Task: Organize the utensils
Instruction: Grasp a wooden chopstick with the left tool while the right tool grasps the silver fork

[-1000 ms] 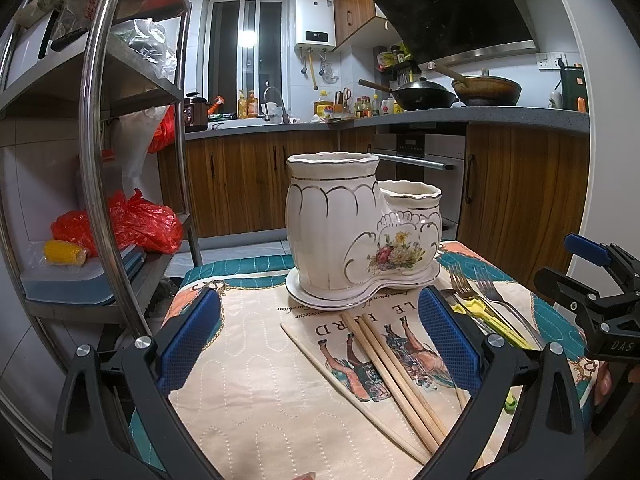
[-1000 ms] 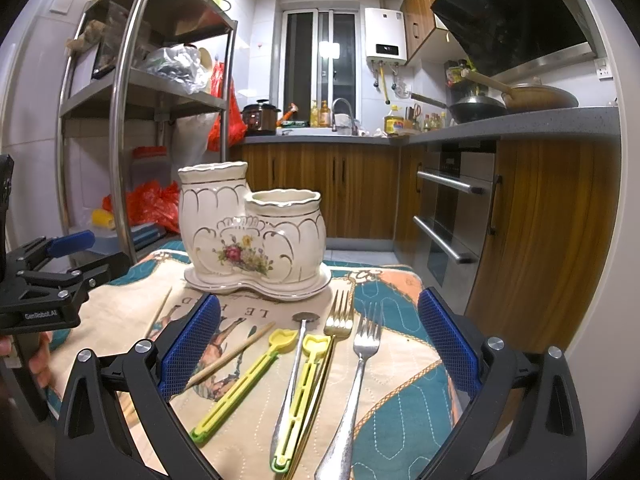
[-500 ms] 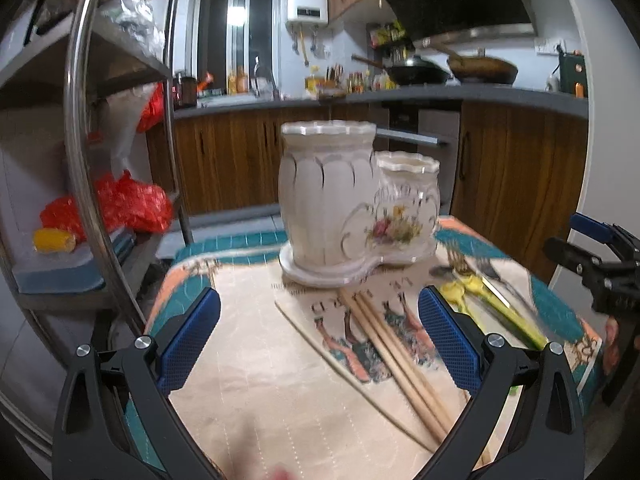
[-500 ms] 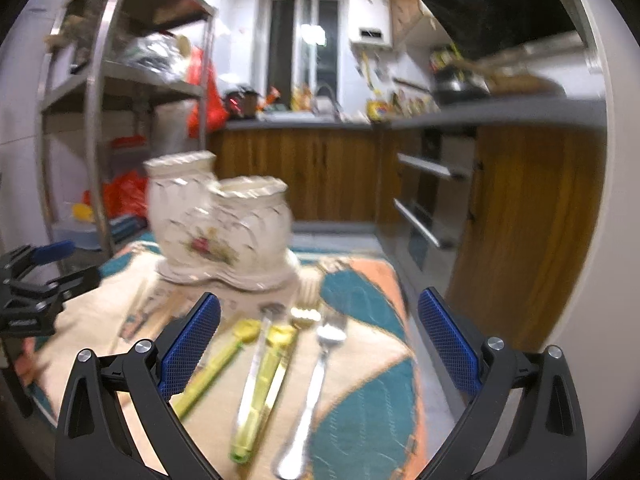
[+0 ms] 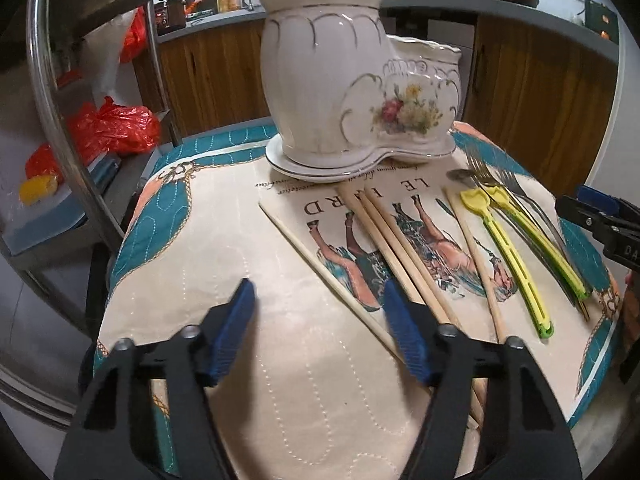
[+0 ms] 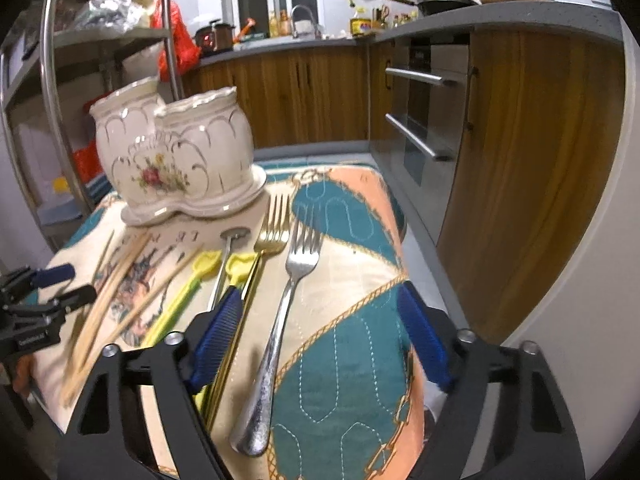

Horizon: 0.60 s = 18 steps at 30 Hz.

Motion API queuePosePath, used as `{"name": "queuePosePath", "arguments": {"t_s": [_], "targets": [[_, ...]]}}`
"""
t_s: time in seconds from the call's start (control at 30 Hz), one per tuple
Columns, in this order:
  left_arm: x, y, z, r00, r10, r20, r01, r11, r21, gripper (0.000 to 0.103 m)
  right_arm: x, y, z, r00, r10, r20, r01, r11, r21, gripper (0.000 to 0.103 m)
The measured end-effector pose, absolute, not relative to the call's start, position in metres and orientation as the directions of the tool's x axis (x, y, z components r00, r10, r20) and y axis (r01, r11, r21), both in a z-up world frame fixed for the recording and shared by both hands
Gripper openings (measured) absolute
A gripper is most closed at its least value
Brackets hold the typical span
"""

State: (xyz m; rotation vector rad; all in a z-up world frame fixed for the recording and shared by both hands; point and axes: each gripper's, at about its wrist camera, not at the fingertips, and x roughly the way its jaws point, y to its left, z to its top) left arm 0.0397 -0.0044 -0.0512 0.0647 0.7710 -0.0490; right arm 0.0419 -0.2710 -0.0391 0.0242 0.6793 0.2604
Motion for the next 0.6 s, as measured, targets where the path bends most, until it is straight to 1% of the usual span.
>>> {"name": "queuePosePath", "arguments": {"t_s": [0.07,0.1,0.13,0.17,0.2,0.27,0.3,0.33,0.4,0.47,0.6], "targets": [[0.041,-0.004,-0.053,0.703,-0.031,-0.711,0.078,0.996,0.034,0.052,0.042,-0.269,-0.039,0.737,0.255,-0.625,-0.243,0.964,0.107,0.069],[0.042,-0.004,-0.052,0.698,-0.03,-0.716,0.081,0.996,0.037,0.044,0.044,-0.267,-0.038,0.734,0.258,-0.629,-0.246,0.963,0.107,0.067],[0.043,-0.004,-0.051,0.694,-0.031,-0.719,0.085,0.996,0.039,0.04,0.043,-0.266,-0.038,0.728,0.262,-0.634,-0.252,0.962,0.108,0.063],[0.044,-0.005,-0.05,0.687,-0.035,-0.726,0.093,0.995,0.041,0.033,0.044,-0.265,-0.038,0.72,0.265,-0.641,-0.255,0.961,0.11,0.059],[0.046,-0.005,-0.048,0.676,-0.042,-0.735,0.105,0.994,0.039,0.024,0.044,-0.264,-0.038,0.711,0.269,-0.649,-0.258,0.959,0.115,0.057],[0.048,-0.006,-0.047,0.663,-0.051,-0.747,0.128,0.991,0.047,0.017,0.047,-0.259,-0.037,0.701,0.278,-0.657,-0.265,0.956,0.121,0.051],[0.048,-0.006,-0.046,0.658,-0.049,-0.751,0.137,0.989,0.055,0.014,0.048,-0.257,-0.037,0.693,0.278,-0.666,-0.272,0.955,0.116,0.049],[0.049,-0.006,-0.046,0.652,-0.047,-0.757,0.151,0.986,0.068,0.014,0.05,-0.255,-0.037,0.687,0.277,-0.672,-0.277,0.955,0.11,0.044],[0.05,-0.004,-0.044,0.633,-0.05,-0.772,0.17,0.982,0.076,0.014,0.055,-0.252,-0.038,0.671,0.269,-0.691,-0.282,0.954,0.099,0.04],[0.053,0.0,-0.042,0.613,-0.051,-0.789,0.176,0.982,0.073,0.014,0.059,-0.251,-0.041,0.654,0.263,-0.709,-0.283,0.955,0.092,0.033],[0.055,0.012,-0.041,0.586,-0.046,-0.809,0.172,0.983,0.07,0.014,0.066,-0.253,-0.043,0.618,0.272,-0.738,-0.306,0.948,0.093,0.031]]}}
